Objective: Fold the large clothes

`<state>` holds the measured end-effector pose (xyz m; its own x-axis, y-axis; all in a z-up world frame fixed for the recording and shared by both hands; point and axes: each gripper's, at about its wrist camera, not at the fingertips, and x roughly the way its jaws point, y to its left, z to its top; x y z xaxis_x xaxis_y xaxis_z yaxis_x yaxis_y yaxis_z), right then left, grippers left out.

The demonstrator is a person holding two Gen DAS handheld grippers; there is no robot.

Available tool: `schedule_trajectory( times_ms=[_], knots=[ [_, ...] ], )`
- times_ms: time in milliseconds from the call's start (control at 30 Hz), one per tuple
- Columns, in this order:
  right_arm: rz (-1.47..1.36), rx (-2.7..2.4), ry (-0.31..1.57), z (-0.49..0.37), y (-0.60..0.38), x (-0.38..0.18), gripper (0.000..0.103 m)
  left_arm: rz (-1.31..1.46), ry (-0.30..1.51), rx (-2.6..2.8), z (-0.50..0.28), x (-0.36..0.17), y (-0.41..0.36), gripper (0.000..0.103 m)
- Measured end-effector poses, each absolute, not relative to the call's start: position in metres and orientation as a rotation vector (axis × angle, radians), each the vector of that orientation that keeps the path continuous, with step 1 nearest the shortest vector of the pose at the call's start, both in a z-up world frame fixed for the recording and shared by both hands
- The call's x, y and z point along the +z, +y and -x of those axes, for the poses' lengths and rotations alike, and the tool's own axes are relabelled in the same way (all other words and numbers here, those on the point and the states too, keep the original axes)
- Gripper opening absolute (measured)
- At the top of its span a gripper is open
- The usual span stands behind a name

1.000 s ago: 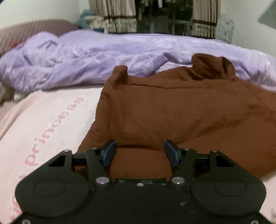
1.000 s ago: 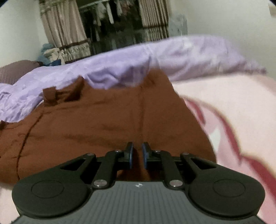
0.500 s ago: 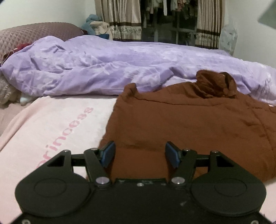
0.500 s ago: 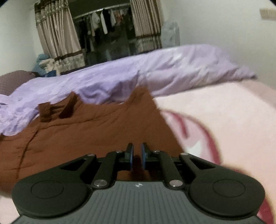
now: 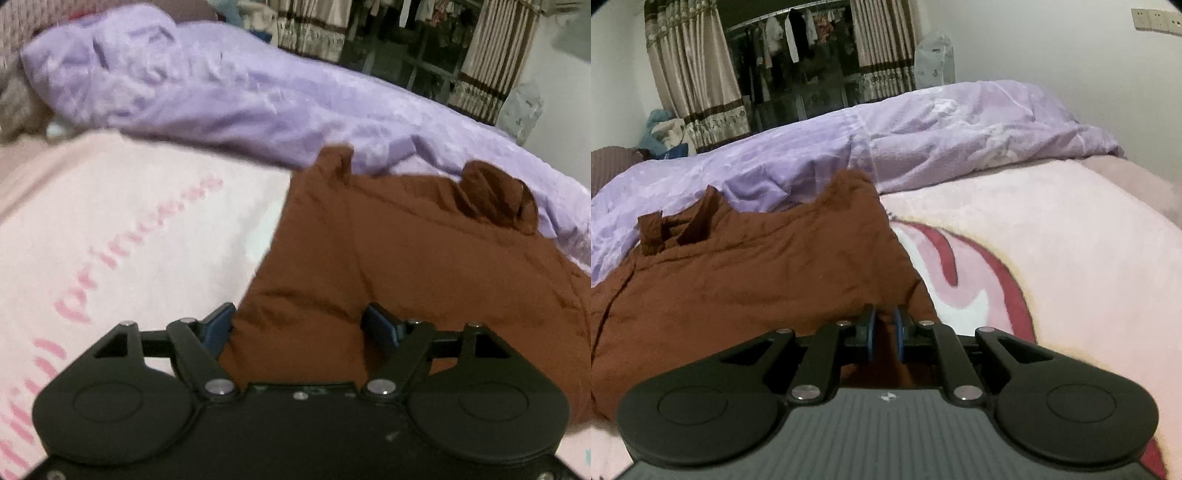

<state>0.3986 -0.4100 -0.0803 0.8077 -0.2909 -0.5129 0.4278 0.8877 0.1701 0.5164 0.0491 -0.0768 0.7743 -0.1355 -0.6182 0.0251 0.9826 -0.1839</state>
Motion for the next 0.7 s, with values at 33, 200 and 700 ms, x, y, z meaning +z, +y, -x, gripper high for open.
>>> schedule_trajectory(
  times_ms=[33, 200, 700],
  knots=[
    [-0.273, -0.39, 0.487, -0.4, -0.408, -0.074, 0.013, 0.151, 0.662, -0.084, -0.516, -0.069, 0.047, 0.069],
    [-0.247, -0.337, 0.413, -0.425, -0.398, -0.037, 0.014, 0.073, 0.53, -0.15, -0.518, -0.022, 0.016, 0.07],
    [-0.302, -0.398, 0.573, -0.513, -0.434, -0.08, 0.014, 0.025, 0.701, -0.144, -0.608, -0.076, -0.01, 0.075]
  ],
)
